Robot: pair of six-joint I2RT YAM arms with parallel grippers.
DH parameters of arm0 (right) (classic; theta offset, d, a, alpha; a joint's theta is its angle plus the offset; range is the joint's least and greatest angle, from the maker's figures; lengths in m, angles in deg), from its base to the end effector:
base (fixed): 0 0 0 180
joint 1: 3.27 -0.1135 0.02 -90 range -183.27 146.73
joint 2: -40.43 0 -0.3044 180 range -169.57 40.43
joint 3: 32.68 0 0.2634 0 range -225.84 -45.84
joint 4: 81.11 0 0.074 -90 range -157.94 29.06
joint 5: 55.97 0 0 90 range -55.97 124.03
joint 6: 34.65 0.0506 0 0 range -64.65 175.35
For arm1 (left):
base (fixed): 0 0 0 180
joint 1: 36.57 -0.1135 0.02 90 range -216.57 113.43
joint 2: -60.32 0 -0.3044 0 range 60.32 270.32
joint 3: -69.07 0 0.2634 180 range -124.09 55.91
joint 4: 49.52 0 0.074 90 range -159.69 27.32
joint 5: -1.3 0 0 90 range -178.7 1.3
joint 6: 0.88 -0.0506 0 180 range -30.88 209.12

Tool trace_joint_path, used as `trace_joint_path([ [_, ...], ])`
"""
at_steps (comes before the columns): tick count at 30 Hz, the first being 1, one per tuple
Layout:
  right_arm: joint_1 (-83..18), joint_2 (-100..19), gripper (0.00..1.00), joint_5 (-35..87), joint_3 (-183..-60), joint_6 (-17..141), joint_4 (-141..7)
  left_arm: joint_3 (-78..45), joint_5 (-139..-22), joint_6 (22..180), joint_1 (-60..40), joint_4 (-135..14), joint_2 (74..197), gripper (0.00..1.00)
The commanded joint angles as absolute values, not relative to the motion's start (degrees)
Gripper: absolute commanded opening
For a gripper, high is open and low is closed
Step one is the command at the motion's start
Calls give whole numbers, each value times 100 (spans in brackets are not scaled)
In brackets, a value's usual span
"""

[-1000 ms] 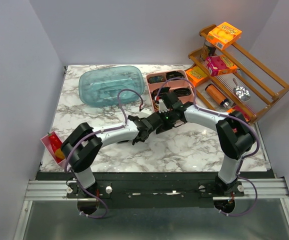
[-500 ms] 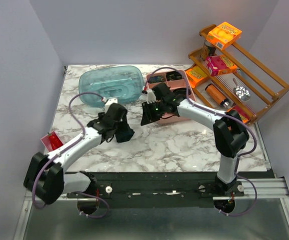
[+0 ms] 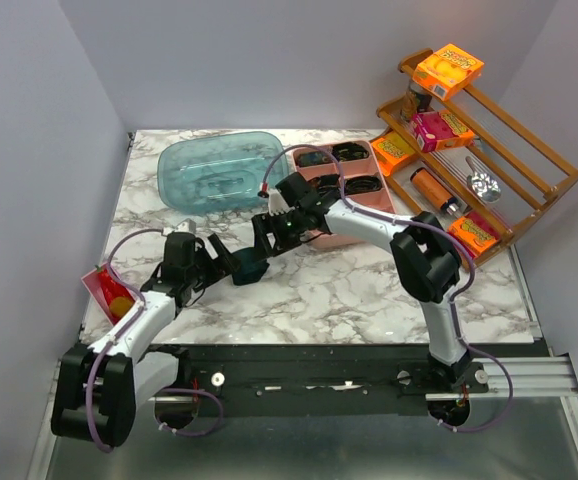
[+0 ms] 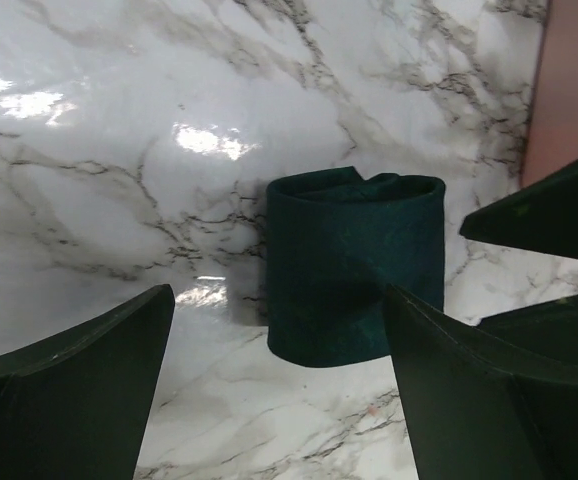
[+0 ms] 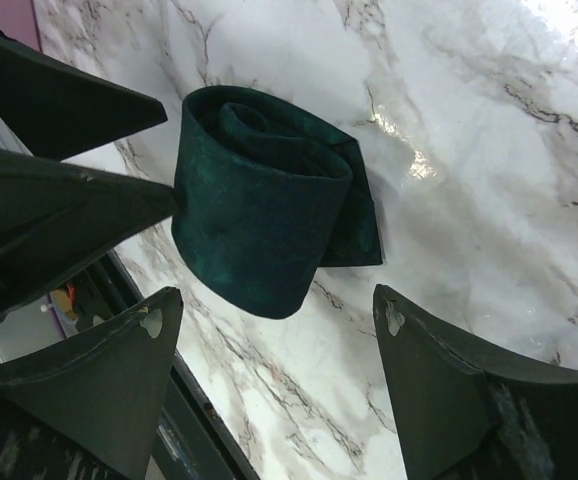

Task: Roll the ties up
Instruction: Pick up the tie at the center of the board.

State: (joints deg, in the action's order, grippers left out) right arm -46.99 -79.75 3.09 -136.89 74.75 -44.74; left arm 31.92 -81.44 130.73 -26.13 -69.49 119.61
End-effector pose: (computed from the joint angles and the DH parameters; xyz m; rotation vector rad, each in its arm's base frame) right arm 0.3419 0.3630 0.2112 -0.8015 2.5340 1.0963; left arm 0.1962 -0.0426 0.1927 -0.5738 2.3063 -0.5983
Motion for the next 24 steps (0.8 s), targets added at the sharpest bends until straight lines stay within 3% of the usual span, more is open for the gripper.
trace_joint_path([
  [1,-4748,-8235,85,238,-13918,7591,-4482,3630,-6877,13315,-2874,-5452,11973,96],
  [9,-4748,-8542,81,327,-14058,7706,-4482,4105,-6620,13395,-2989,-4398,12413,98],
  [21,-4748,-8736,55,379,-14068,7715,-4465,4351,-6331,13553,-3006,-3133,13265,94],
  [24,-4739,-8780,54,344,-14111,7706,-4465,4422,-6181,13640,-3006,-2676,13476,93],
])
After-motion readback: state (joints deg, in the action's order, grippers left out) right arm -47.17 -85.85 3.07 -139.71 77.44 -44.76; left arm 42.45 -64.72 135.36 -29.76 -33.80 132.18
